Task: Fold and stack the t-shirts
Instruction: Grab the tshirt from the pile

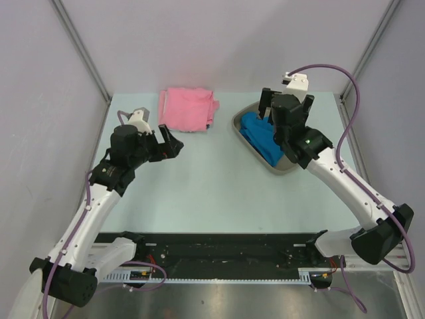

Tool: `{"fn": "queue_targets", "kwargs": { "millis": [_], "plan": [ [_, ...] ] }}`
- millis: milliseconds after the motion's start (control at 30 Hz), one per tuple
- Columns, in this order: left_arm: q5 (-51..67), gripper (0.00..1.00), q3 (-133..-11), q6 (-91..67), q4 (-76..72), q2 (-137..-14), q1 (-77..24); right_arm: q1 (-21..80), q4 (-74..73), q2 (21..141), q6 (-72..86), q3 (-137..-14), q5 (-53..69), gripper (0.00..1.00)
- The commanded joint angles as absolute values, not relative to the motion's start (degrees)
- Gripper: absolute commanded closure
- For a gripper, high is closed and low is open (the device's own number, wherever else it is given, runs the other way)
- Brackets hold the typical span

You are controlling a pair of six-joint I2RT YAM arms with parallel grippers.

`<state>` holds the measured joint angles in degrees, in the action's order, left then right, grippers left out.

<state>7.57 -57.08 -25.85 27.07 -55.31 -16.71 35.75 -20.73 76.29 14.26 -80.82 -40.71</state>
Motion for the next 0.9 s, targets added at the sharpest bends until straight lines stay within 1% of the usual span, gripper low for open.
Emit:
{"fn": "queue_targets", "kwargs": {
  "millis": [0, 133, 233, 267, 300, 367, 667, 867],
  "plan": [
    [7.38, 0.00, -57.22, -24.70, 24.35, -53.61, -16.87, 34.63, -19.42, 78.39, 11.52, -81.65, -48.44, 0.00],
    [8.17, 0.00, -55.73, -25.31, 23.64, -53.09, -16.96, 29.99, -21.96, 82.95, 12.39, -81.48, -43.35, 0.00],
    [8.96, 0.00, -54.32, -25.84, 22.95, -52.30, -16.87, 23.83, -24.68, 87.00, 16.68, -81.56, -35.00, 0.00],
    [8.96, 0.00, -53.45, -25.93, 22.77, -52.21, -16.87, 22.34, -25.39, 89.62, 17.83, -81.56, -29.76, 0.00],
    [8.96, 0.00, -53.09, -26.10, 22.94, -51.95, -16.87, 19.54, -25.84, 90.87, 20.63, -81.39, -27.53, 0.00],
    [9.40, 0.00, -52.21, -26.02, 23.29, -51.42, -16.87, 17.59, -25.75, 94.81, 21.88, -81.21, -23.58, 0.00],
    [11.69, 0.00, -50.27, -26.37, 23.38, -49.22, -16.96, 15.56, -20.39, 105.64, 22.94, -81.21, -19.78, 0.00],
    [10.90, 0.00, -50.54, -25.93, 24.17, -50.01, -16.87, 15.99, -20.74, 112.67, 24.87, -81.21, -19.16, 0.00]
  ]
}}
